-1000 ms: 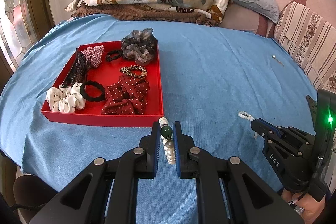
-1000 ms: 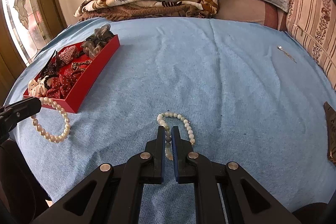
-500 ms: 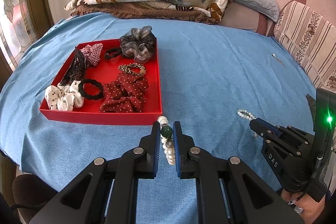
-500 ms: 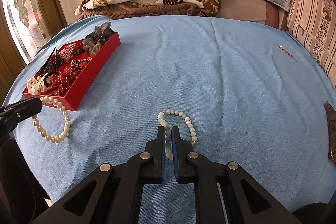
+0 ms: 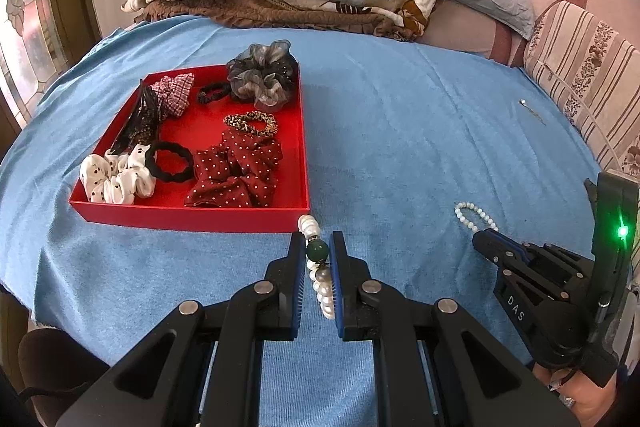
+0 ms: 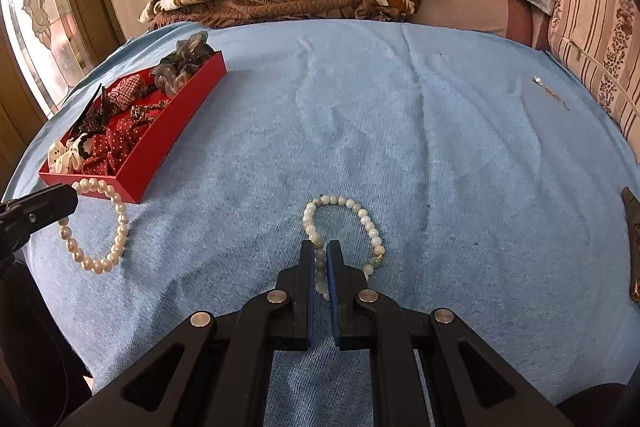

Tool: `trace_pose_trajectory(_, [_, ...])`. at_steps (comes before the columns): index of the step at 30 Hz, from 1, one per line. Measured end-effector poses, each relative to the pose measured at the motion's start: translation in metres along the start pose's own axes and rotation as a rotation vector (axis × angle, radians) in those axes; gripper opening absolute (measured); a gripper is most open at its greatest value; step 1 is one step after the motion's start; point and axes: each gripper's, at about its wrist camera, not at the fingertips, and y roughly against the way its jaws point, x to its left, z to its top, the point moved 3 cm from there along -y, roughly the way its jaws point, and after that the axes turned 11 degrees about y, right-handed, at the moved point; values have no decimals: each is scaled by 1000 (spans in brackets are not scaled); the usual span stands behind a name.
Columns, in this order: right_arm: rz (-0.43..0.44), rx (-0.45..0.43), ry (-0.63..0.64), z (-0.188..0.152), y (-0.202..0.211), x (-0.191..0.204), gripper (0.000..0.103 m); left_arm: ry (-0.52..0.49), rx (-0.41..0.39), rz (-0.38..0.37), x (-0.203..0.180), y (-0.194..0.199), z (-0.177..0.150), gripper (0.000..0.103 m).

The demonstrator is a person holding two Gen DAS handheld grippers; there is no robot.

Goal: Organize jewelry

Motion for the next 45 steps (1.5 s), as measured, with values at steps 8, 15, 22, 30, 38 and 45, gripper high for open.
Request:
trace_pose_trajectory(8, [-10,-28,39,1,2,6,7,3,-3,-26,5,-1,4,11])
trace_pose_trajectory(15, [-31,-129,-40,10,23,-18,7,24,-19,-45,15,3,7,11])
trace_pose_trajectory(22, [-30,-141,-66,12,26,-24,7,28,-33,-84,16,6,8,11])
trace_pose_trajectory(30, [9,-172,-76,20,40,-24,7,78,-79,-132,28,21,26,11])
trace_pose_trajectory(38, [73,-159,-120,39,50,-27,7,134,-103,-166,56,23,54,11])
trace_pose_trajectory(45, [179,-167,-46,90,50,12,7,112,-158,-110,82,3,114,11])
